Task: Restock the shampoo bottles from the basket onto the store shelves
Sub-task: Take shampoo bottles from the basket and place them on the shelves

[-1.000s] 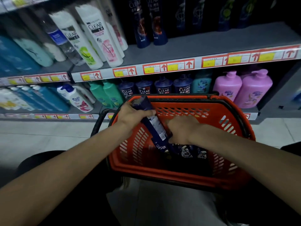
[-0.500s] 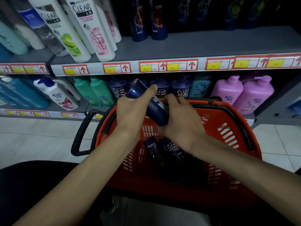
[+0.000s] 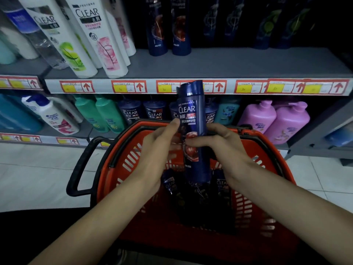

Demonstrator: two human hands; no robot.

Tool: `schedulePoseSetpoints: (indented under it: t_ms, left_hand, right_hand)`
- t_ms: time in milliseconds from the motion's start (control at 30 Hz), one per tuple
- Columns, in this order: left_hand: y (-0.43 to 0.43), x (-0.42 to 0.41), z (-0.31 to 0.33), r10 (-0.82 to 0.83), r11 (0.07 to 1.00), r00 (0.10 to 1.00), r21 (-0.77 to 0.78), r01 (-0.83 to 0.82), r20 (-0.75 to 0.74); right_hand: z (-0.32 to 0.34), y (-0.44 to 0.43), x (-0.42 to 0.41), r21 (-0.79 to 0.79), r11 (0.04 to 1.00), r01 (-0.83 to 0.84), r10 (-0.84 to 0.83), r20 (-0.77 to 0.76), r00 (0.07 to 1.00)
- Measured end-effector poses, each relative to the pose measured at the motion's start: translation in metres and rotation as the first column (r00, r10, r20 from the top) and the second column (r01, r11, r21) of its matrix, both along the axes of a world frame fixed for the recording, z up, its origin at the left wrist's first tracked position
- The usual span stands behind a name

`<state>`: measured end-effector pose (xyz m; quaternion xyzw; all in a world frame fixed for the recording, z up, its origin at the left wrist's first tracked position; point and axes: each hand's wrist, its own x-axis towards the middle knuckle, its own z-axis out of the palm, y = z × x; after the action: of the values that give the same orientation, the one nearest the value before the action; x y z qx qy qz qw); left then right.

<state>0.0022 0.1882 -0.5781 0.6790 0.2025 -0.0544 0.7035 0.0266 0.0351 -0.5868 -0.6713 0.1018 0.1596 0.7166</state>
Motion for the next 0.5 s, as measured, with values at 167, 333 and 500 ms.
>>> schedulePoseSetpoints:
  t_ms: [167, 333, 500]
  left_hand:
    - [0.000, -0.008, 0.001, -0.035, 0.998, 0.998, -0.055, 0.032, -0.048]
    - [0.003, -0.005, 0.003, -0.001, 0.994, 1.000, -0.106, -0.002, -0.030]
    - [0.004, -0.006, 0.005, -0.007, 0.995, 1.000, -0.102, 0.007, 0.001]
  right_hand:
    - [0.008, -0.006, -0.002, 0.457, 0.889, -0.001, 0.063, -0.121, 0.991]
    - [0.014, -0.011, -0.003, 0.538, 0.842, 0.037, 0.063, -0.168, 0.984]
    - [0.018, -0.016, -0.007, 0.498, 0.867, 0.014, 0.093, -0.189, 0.978]
